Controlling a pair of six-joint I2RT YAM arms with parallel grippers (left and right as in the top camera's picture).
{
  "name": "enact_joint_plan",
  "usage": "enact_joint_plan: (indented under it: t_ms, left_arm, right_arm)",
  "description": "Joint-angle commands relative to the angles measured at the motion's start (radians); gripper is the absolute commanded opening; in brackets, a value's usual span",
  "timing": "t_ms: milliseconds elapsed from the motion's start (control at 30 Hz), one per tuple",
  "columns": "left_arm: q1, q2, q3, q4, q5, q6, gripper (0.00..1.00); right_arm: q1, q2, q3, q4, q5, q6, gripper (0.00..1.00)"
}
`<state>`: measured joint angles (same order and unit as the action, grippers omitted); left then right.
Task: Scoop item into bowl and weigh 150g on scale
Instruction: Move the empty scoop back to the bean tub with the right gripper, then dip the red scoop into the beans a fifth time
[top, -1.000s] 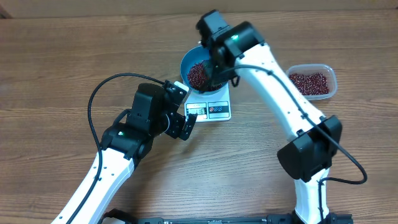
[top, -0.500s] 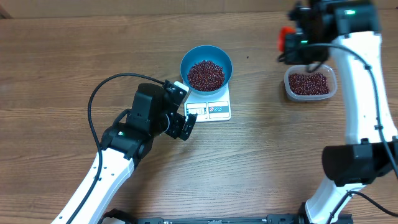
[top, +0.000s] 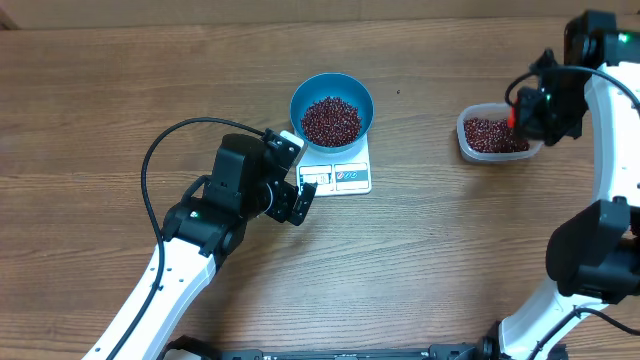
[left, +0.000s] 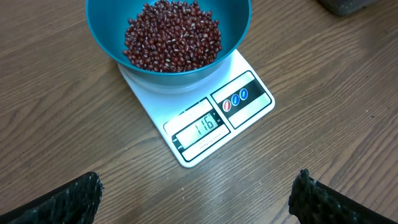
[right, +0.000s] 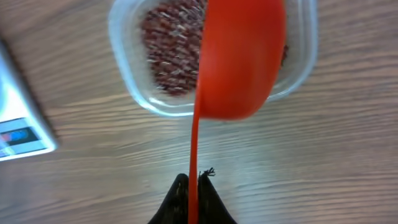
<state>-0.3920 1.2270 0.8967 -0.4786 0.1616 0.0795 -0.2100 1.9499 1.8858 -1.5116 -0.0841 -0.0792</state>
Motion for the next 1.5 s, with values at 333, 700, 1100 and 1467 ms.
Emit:
enact_joint_plan:
  t_ms: [333, 700, 1100, 1467]
  left_arm:
    - [0.003, 0.002, 0.015, 0.003, 0.012, 0.007, 1.0]
    - [0.003, 0.002, 0.015, 0.003, 0.012, 0.007, 0.99]
    - [0.003, 0.002, 0.015, 0.003, 0.012, 0.007, 1.0]
    - [0.003, 0.002, 0.015, 0.003, 0.012, 0.007, 1.0]
  right_arm:
    - [-0.002, -0.005, -0.242, 0.267, 0.076, -0.028, 0.04]
    - [0.012, 0.072, -0.249, 0.284, 0.03, -0.058, 0.04]
    - [0.036, 0.12, -0.249, 0.283, -0.161, -0.109, 0.04]
    - [0.036, 0.12, -0.249, 0.192, -0.264, -0.211, 0.04]
